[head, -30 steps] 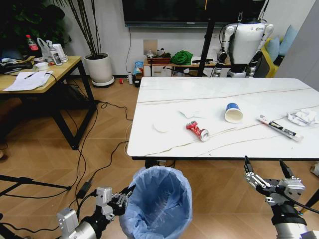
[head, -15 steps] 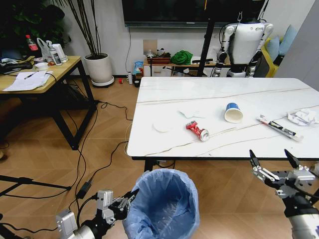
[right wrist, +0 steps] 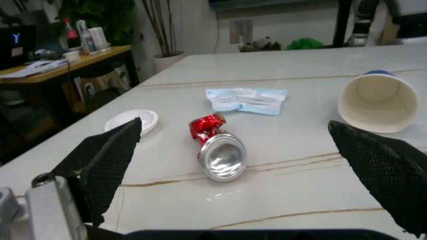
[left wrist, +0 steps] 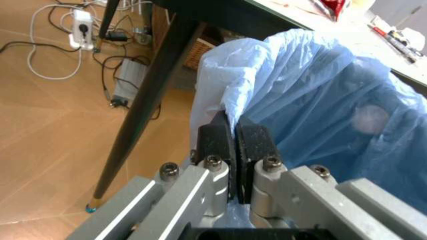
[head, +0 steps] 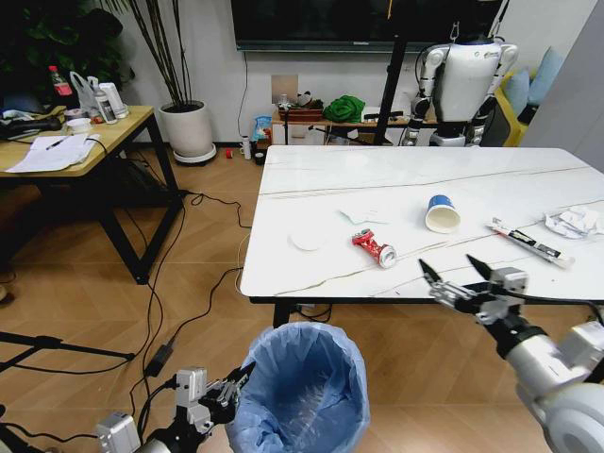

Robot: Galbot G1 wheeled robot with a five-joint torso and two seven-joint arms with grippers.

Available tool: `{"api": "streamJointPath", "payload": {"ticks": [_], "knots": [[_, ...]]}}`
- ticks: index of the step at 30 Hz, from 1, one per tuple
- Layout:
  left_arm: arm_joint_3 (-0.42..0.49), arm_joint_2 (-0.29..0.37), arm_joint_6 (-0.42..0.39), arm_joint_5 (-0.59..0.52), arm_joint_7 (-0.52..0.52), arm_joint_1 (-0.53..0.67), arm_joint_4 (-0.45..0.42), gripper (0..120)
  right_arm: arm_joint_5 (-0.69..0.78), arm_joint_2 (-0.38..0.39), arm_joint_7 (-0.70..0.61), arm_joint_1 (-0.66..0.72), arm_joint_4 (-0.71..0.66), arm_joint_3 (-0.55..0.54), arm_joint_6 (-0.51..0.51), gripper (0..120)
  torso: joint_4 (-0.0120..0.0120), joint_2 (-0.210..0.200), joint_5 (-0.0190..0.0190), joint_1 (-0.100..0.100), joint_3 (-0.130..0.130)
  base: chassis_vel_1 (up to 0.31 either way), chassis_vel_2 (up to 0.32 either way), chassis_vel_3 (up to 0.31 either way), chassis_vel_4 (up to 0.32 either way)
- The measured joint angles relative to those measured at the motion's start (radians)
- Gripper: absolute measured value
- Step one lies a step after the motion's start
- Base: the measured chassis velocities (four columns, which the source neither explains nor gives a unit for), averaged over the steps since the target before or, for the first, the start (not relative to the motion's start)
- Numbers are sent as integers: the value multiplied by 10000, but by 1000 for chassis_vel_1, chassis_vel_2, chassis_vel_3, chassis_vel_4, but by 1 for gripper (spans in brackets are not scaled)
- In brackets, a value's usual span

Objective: Pick up the trash bin and place the trash from the table into it.

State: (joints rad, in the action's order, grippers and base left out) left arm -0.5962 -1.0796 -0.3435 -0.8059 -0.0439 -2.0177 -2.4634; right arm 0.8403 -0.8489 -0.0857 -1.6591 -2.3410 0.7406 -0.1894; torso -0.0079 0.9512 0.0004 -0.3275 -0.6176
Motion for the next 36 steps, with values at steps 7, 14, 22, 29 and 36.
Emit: {"api": "streamJointPath", "payload": {"ticks": [7,14,22,29,36], "knots": [[-215,-260,36,129,-31,-209,-45,0,421,654,-157,1945,802,-1551,-163,100,2,-2,-3,0,0,0,0,0,0],[-236,-502,44,172,-35,-313,-85,0,885,966,-169,3145,1538,-2334,-259,100,3,-2,-3,0,0,0,0,0,0],[-184,-605,46,195,-34,-299,-118,0,1008,1139,-76,3875,2254,-2970,-296,100,2,-2,-3,0,0,0,0,0,0],[-206,-635,46,142,-35,-324,-229,0,967,1058,-36,4481,2832,-3730,-318,100,2,-2,-3,1,1,0,0,0,0],[-255,-630,46,75,-34,-342,-287,0,905,942,-41,4844,3200,-4188,-326,100,2,-2,-3,1,1,0,0,0,0]]}}
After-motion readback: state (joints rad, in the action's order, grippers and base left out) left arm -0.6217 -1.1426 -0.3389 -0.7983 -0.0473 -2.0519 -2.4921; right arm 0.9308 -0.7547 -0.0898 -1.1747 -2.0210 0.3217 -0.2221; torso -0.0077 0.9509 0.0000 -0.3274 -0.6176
